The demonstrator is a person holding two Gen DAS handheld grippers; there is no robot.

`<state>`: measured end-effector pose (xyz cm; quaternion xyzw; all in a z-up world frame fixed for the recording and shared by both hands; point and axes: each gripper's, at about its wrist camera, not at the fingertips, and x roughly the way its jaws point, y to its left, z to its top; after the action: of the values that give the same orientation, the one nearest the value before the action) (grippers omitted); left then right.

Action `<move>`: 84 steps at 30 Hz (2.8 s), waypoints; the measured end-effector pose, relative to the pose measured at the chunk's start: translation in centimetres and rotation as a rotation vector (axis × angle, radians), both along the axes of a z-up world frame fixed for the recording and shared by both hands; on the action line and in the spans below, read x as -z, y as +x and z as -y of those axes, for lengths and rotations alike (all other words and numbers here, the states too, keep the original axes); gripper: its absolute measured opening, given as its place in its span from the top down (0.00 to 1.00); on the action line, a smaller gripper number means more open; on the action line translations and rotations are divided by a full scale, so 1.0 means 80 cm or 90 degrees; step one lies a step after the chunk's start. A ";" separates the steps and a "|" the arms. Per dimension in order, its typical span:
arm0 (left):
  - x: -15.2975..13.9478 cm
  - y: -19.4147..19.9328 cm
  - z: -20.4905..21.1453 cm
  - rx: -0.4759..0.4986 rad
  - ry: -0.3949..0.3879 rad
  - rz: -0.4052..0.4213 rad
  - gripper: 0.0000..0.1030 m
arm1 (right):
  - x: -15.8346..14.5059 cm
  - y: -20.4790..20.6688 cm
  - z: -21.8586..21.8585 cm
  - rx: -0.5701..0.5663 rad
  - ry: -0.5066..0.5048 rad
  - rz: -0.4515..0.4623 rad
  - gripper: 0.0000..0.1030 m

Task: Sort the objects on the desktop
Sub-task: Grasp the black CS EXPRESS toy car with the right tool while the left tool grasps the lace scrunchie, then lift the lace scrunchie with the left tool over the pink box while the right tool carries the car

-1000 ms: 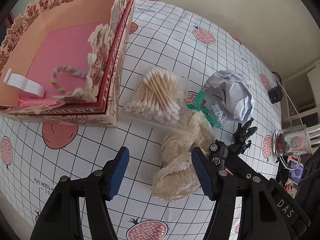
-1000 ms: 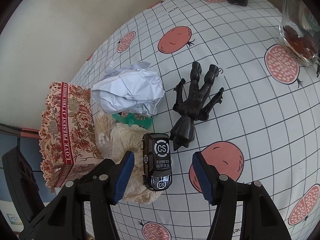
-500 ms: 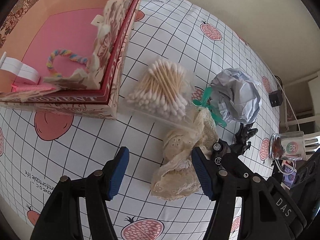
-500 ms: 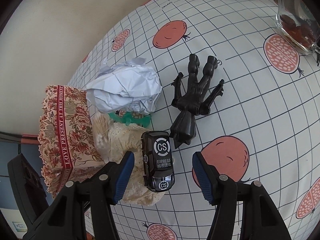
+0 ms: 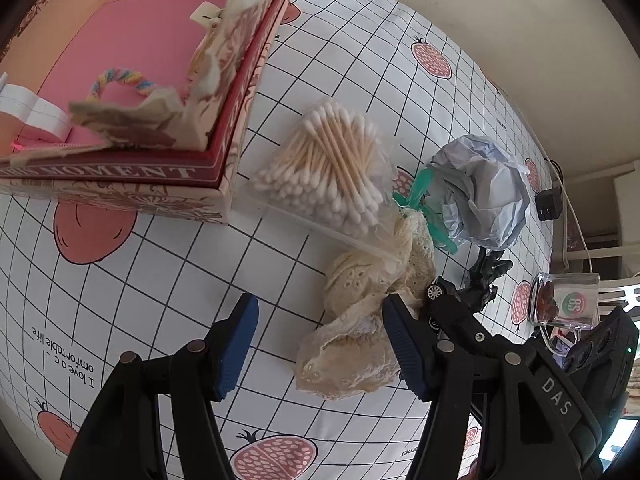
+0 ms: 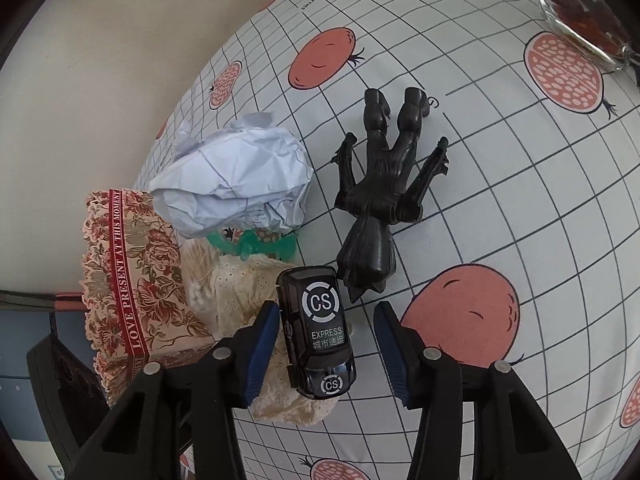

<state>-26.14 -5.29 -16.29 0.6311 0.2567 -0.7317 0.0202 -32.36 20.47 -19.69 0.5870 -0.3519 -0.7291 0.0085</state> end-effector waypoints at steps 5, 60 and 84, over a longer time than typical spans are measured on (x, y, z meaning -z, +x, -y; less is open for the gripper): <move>0.002 -0.001 -0.003 0.005 0.006 0.003 0.37 | 0.004 -0.001 0.001 0.015 -0.033 -0.004 0.58; -0.065 -0.011 -0.006 0.042 0.102 -0.122 0.89 | -0.069 0.024 -0.012 0.048 -0.098 -0.152 0.66; -0.151 0.004 0.042 0.009 0.090 -0.296 0.89 | -0.117 0.027 -0.011 0.085 -0.132 -0.304 0.66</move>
<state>-25.85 -8.69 -4.19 0.4473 0.3008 -0.8376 -0.0892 -30.22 21.36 -10.33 0.3701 -0.4507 -0.8058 0.1031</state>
